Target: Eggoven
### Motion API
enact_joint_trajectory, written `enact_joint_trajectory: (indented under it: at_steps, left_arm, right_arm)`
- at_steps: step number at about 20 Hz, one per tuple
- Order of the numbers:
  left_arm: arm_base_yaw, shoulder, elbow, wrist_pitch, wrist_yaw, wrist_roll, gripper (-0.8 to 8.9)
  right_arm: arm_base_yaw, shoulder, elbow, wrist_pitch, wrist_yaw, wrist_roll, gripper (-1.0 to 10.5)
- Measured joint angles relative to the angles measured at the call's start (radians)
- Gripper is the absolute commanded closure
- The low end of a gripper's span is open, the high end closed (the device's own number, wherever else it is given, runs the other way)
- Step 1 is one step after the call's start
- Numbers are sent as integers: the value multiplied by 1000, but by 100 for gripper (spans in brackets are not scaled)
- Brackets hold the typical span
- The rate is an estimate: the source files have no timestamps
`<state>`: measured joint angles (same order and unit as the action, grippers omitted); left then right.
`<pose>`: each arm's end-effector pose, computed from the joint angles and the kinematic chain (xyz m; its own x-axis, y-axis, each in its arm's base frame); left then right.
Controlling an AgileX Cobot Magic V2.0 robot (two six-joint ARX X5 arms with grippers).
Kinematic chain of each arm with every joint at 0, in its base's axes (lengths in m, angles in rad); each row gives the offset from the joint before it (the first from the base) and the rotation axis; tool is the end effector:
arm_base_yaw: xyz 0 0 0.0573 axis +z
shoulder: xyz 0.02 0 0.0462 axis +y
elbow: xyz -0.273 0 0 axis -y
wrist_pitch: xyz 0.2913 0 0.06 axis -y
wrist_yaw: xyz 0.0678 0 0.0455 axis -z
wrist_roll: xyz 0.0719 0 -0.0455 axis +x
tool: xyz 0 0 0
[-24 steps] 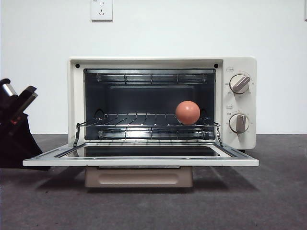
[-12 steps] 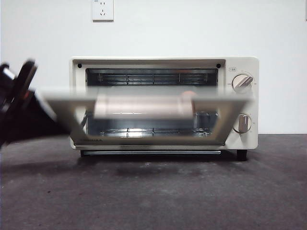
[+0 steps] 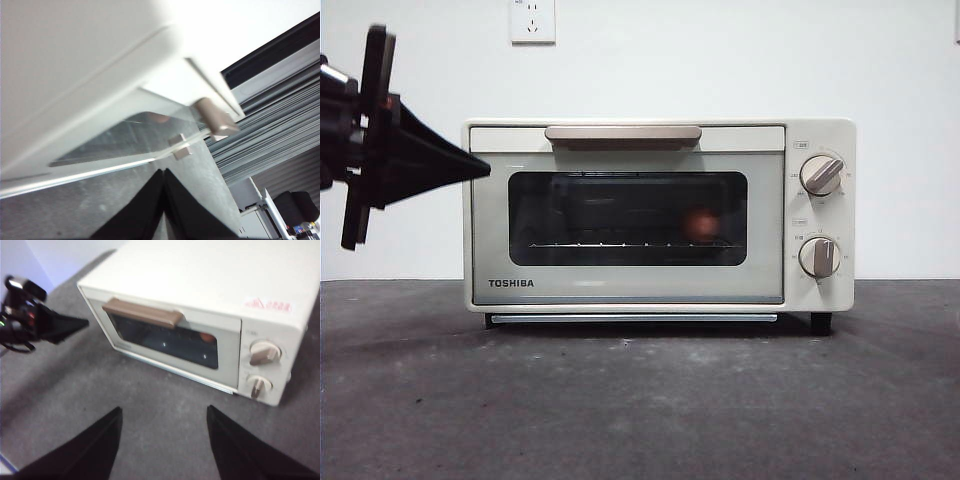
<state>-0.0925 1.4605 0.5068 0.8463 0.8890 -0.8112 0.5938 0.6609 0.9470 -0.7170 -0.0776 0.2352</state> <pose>0.3134 -0.0851 0.1599 0.5522 -0.8310 -0.0676 0.4920 0.3902 -0.7783 0.1575 0.1130 0.3526 0.7074 0.5711 -0.4164 -0.5186 0.8197 0.2432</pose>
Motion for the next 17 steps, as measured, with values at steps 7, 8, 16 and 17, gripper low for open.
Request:
enact_joint_trajectory:
  at_steps: [7, 8, 16, 17]
  left_arm:
    - [-42, -222, 0, -247, -89, 69, 806]
    - [-49, -256, 0, -297, -110, 89, 806]
    - [-125, -574, 8, -807, -370, 333, 806]
    - [-130, -612, 8, -860, -404, 359, 806]
  right_arm:
    - [0, 2, 0, -87, 0, 0, 761]
    - [0, 3, 0, -89, 0, 0, 780]
    - [0, 40, -1, -95, 0, -23, 942]
    - [0, 45, -5, -89, 0, -26, 942]
